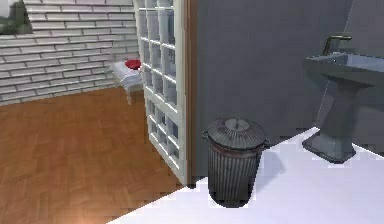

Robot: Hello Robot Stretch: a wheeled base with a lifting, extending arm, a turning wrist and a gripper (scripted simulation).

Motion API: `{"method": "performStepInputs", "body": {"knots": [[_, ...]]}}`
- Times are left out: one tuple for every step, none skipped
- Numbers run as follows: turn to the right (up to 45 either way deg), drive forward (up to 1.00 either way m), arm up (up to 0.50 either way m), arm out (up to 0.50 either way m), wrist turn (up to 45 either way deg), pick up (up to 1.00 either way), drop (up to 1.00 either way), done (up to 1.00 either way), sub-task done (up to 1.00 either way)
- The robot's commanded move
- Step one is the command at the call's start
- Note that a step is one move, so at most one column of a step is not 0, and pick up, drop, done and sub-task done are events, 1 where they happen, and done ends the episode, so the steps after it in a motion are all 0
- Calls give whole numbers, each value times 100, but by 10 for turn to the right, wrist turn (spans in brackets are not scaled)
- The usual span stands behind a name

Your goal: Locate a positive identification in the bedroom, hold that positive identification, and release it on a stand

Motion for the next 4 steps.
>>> {"method": "performStepInputs", "body": {"knots": [[300, 0, 0, 0, 0, 0, 0, 0, 0], [0, 15, 0, 0, 0, 0, 0, 0, 0], [-450, 0, 0, 0, 0, 0, 0, 0, 0], [-240, 0, 0, 0, 0, 0, 0, 0, 0]]}}
